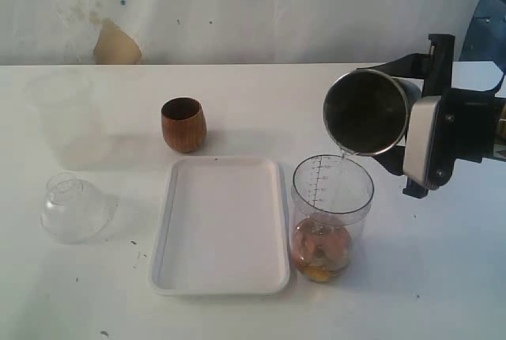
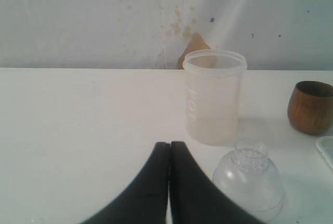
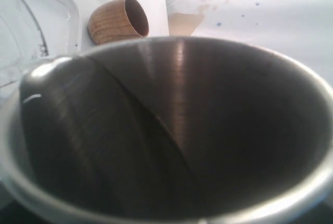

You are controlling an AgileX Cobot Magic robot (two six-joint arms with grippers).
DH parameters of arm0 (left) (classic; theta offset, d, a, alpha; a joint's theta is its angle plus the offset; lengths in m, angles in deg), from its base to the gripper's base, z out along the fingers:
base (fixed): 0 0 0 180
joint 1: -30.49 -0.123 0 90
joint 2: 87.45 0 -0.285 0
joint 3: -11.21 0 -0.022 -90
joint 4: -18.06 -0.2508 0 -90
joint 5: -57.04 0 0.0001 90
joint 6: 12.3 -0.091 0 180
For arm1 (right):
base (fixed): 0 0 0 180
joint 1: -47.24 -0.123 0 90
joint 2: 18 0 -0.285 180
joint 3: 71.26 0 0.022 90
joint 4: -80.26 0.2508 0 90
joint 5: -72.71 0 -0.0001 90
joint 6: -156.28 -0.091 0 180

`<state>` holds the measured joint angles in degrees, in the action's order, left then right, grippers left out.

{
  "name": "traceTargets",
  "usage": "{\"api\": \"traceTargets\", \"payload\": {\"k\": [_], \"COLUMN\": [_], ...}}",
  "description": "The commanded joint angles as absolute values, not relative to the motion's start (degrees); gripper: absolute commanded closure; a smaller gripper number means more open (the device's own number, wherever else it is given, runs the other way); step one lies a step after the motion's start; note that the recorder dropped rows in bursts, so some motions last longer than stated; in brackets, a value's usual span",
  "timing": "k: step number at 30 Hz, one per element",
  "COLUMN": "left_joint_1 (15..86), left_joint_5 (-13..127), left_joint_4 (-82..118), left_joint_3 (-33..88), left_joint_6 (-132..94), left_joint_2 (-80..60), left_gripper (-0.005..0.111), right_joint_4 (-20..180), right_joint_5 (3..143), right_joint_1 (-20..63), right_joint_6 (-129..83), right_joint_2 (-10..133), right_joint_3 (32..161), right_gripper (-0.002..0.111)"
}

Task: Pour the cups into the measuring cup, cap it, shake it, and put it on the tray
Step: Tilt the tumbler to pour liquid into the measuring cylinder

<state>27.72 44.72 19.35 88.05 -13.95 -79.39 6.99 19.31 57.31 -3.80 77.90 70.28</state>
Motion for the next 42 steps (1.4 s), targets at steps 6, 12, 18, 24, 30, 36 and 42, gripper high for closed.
{"api": "traceTargets", "payload": {"k": [6,12,18,24,30,36,42], "left_joint_1": [27.8,27.8,27.8,27.8,27.8,27.8,27.8], "left_joint_5": [45.4,45.4,45.4,45.4,45.4,45.4,45.4], "left_joint_4": [19.5,19.5,19.5,19.5,19.5,19.5,19.5], "left_joint_3": [88.4,88.4,88.4,88.4,88.4,88.4,88.4], "left_joint_6": [-13.8,-13.8,-13.8,-13.8,-13.8,-13.8,-13.8], "left_joint_2": [-79.7,-79.7,-79.7,-79.7,-79.7,-79.7,-79.7], "left_gripper": [0.106,0.106,0.106,0.106,0.106,0.106,0.106], "right_joint_4": [8.5,8.5,8.5,8.5,8.5,8.5,8.5], "right_joint_5": [17.0,17.0,15.7,15.4,11.9,10.9,10.9], "right_joint_1": [57.6,57.6,57.6,57.6,57.6,57.6,57.6], "right_joint_6": [0.4,1.8,3.6,7.0,11.8,12.7,12.0], "right_joint_2": [77.1,77.1,77.1,77.1,77.1,77.1,77.1], "right_joint_3": [71.0,71.0,71.0,71.0,71.0,71.0,71.0], "right_gripper": [0.108,0.108,0.108,0.108,0.108,0.108,0.108]}}
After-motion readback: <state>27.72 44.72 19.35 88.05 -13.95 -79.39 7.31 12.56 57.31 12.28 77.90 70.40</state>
